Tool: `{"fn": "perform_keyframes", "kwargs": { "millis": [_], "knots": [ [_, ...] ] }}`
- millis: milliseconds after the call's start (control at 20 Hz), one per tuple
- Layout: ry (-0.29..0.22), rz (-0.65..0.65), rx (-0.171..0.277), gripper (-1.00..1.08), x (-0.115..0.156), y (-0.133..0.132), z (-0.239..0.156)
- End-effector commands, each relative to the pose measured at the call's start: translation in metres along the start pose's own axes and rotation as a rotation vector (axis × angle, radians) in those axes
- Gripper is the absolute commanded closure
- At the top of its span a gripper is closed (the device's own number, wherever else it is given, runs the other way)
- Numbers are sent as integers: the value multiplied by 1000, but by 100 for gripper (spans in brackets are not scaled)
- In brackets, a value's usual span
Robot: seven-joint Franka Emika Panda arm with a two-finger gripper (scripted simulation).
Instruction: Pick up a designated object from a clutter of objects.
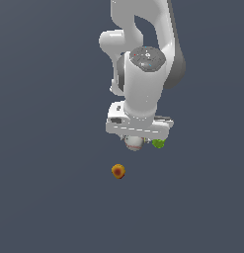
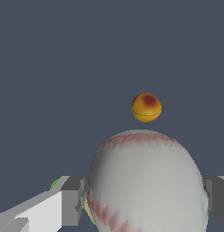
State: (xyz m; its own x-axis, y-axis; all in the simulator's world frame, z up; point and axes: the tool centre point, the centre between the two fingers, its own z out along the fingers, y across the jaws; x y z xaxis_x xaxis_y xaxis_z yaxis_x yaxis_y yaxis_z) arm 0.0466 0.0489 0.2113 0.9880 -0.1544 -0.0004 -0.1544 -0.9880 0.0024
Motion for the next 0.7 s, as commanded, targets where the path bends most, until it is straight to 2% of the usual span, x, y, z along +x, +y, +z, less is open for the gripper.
{"fn": "perform_keyframes", "kwargs": {
  "millis": [0, 400, 650],
  "knots": [
    [1, 1, 0, 108, 0, -21, -26],
    [1, 1, 0, 108, 2, -86, -101],
    [1, 1, 1, 108, 5, -118, -137]
  ]
}}
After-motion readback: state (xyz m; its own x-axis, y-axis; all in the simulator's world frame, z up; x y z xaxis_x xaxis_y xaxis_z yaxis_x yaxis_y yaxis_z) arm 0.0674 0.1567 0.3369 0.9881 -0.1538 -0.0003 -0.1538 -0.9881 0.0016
